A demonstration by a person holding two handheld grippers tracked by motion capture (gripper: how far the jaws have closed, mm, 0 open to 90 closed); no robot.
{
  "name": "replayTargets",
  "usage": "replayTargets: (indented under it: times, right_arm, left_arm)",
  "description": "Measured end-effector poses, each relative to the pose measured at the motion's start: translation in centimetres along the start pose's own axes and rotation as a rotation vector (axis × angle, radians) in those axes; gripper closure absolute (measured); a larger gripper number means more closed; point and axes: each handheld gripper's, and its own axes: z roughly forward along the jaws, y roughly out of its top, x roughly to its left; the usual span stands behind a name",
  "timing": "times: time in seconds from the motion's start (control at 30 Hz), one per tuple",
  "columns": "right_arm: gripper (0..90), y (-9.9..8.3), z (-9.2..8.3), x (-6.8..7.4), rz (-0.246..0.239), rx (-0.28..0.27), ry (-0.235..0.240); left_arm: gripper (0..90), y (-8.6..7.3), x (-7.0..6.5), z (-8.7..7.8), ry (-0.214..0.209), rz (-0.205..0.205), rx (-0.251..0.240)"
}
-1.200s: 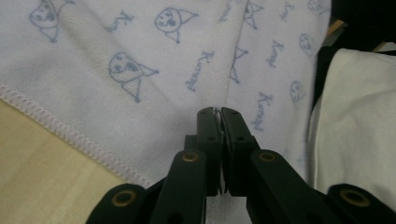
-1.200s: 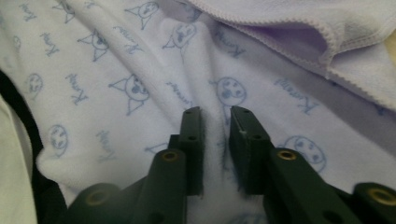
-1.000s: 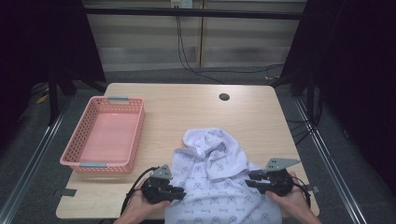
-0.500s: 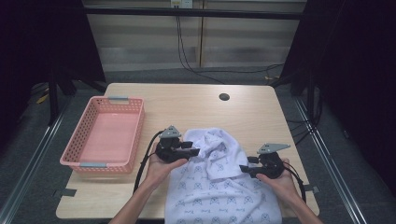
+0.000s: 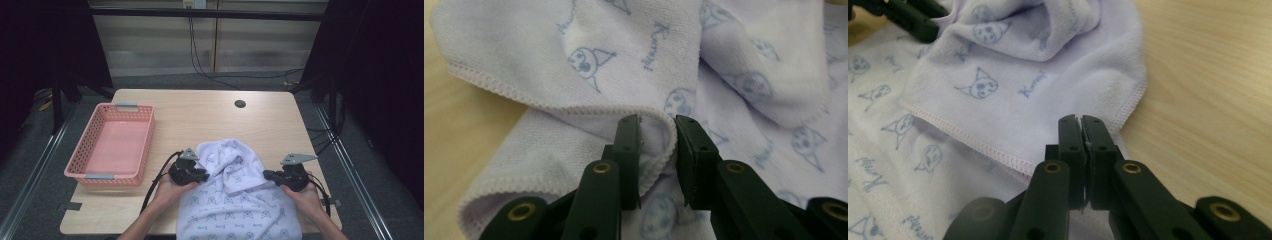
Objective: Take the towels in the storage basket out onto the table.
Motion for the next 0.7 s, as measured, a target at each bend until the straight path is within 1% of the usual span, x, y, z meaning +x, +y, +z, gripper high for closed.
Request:
replayTargets:
  times: [0.07,0.1,0.13,0.2,0.23,0.27,0.37,0.43,0.47,0.5,0.53,0.57,0.6,0.63,0.67,0.7]
  right_arm:
    - [88.7,0.0,-0.6,-0.2,0.016,-0.018,0.004]
    - [88.6,0.0,-0.8,-0.2,0.016,-0.025,0.0]
    - [88.7,-0.1,-1.0,-0.3,0.018,-0.028,-0.004]
    - [88.7,-0.3,-1.4,-0.3,0.023,-0.031,-0.002]
    - [88.6,-0.4,-1.6,-0.3,0.018,-0.03,-0.002]
    - [88.6,-0.7,-1.8,-0.2,0.018,-0.024,0.0]
    - [88.7,-1.2,-2.2,-0.3,0.018,-0.018,-0.013]
    - [88.6,-1.5,-2.5,-0.6,0.018,-0.011,-0.024]
    - [88.7,-1.5,-2.6,-0.8,0.025,-0.013,-0.032]
    - [88.7,-1.5,-2.6,-1.0,0.028,-0.014,-0.035]
    - [88.6,-1.5,-2.7,-1.2,0.035,-0.022,-0.049]
    - [88.7,-1.4,-2.8,-1.3,0.042,-0.026,-0.053]
    - [88.7,-1.4,-2.8,-1.3,0.042,-0.026,-0.053]
    - [88.7,-1.2,-2.8,-1.6,0.045,-0.04,-0.058]
    - [88.6,-1.2,-2.8,-1.7,0.044,-0.04,-0.057]
    - [88.6,-1.2,-2.8,-1.8,0.045,-0.039,-0.053]
  left_arm:
    - [72.8,-0.5,-0.5,-0.5,0.011,-0.001,0.005]
    - [72.8,-0.7,-0.9,-0.6,0.017,0.01,0.011]
    - [72.8,-1.0,-1.2,-0.8,0.013,0.018,0.019]
    - [73.1,-1.6,-2.0,-1.4,-0.007,0.041,0.033]
    - [73.3,-2.0,-2.4,-1.8,-0.022,0.048,0.052]
    - [73.4,-2.4,-2.7,-2.1,-0.02,0.045,0.052]
    - [73.5,-3.4,-3.2,-3.3,-0.06,0.057,0.077]
    - [71.6,-3.6,-3.1,-3.8,-0.074,0.038,0.055]
    - [69.5,-3.4,-2.9,-4.1,-0.049,0.03,0.038]
    - [66.5,-3.0,-2.6,-4.4,-0.021,0.012,0.003]
    - [61.6,-2.6,-2.3,-4.5,-0.012,0.0,-0.022]
    - [61.4,-1.5,-1.6,-4.6,0.016,0.0,-0.06]
    - [60.8,-1.5,-1.6,-4.6,0.016,0.0,-0.06]
    - [60.8,-1.1,-1.2,-4.5,0.029,-0.003,-0.071]
    - [60.1,-0.8,-0.7,-4.3,0.033,-0.017,-0.085]
    - [59.9,-0.4,-0.1,-4.2,0.037,-0.042,-0.103]
